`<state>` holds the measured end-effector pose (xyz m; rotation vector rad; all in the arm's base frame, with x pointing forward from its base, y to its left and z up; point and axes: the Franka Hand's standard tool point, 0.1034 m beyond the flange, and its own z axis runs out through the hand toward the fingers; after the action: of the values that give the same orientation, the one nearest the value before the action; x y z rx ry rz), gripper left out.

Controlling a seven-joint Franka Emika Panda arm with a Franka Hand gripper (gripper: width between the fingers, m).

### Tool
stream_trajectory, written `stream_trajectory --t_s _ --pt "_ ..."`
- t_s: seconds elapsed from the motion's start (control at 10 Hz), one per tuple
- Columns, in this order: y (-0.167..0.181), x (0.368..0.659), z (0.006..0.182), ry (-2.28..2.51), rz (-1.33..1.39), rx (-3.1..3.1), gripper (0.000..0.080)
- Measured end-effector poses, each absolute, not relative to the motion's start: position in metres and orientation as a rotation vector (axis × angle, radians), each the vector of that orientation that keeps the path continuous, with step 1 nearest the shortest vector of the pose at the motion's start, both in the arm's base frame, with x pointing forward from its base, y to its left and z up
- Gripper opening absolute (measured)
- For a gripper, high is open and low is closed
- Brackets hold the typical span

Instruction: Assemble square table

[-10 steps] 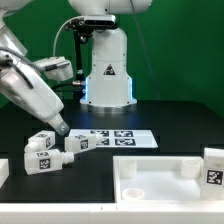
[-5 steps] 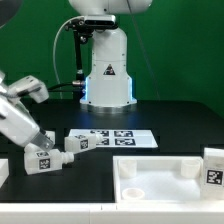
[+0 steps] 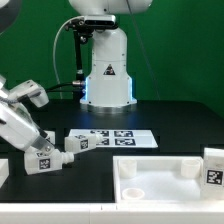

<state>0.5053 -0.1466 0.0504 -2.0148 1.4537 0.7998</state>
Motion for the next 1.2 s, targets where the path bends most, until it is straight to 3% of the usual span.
stream_trajectory --t_s 0.3,0.8,1.2 --pt "-0.146 0.496 0.041 1.482 0.966 -1.893 0.0649" --pt "-0.146 0.494 0.038 1.47 0.972 -1.91 0.0649" --pt "-0.155 0.491 0.024 1.312 0.96 -2.048 0.0649"
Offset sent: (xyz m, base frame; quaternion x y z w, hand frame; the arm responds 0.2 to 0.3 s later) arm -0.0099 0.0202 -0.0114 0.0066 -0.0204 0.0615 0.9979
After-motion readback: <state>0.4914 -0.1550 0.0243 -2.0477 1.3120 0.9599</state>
